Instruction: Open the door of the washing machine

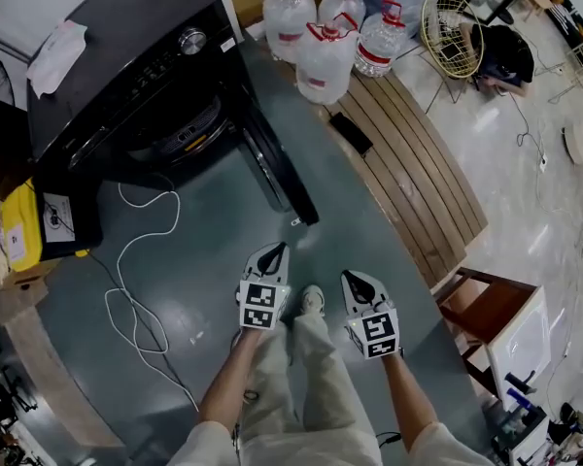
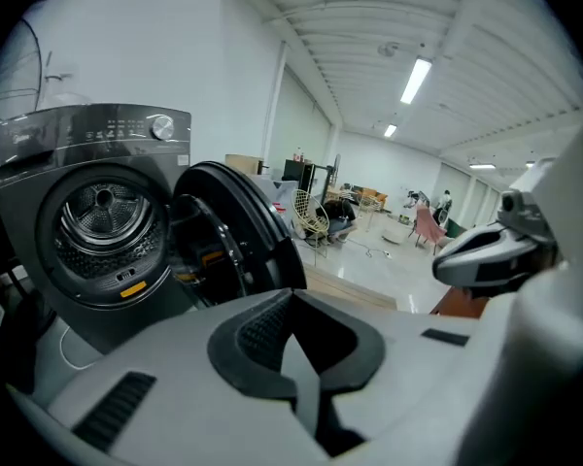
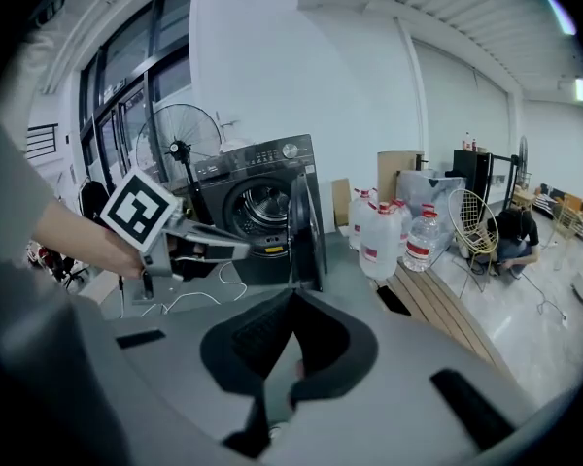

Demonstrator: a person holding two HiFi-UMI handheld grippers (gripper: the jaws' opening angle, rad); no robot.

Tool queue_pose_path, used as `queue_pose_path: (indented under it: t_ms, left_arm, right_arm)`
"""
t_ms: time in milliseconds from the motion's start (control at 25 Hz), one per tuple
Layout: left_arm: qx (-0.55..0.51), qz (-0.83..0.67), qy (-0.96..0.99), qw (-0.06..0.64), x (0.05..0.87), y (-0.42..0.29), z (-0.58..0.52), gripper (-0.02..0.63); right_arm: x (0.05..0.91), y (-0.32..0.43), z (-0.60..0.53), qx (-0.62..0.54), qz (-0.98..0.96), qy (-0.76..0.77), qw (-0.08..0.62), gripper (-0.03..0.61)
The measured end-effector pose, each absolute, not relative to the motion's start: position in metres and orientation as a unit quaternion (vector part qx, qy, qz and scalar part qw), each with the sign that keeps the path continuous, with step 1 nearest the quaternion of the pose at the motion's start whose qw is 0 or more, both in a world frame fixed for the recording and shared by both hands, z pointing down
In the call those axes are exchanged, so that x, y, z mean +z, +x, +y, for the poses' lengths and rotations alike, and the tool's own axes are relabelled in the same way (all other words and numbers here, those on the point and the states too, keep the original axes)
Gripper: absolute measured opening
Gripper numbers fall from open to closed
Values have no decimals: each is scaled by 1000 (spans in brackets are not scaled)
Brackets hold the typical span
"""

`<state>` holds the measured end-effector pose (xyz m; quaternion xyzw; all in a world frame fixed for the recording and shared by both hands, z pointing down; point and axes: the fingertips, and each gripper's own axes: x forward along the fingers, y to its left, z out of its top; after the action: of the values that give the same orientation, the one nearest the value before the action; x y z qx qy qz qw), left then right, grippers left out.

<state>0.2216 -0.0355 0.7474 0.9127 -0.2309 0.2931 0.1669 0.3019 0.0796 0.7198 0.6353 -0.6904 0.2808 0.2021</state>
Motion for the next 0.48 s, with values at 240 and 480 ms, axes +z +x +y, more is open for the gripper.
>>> queue_pose_path:
  t_ms: [240,480]
  left_arm:
    - [278,-271,903,186,705,152,-29,8]
    - [254,-313,893,200,650,106,-29,8]
  right_arm:
    - [695,281,59,268,-706,624,202,-2]
    - [653,264,45,254,-719,617,195,-2]
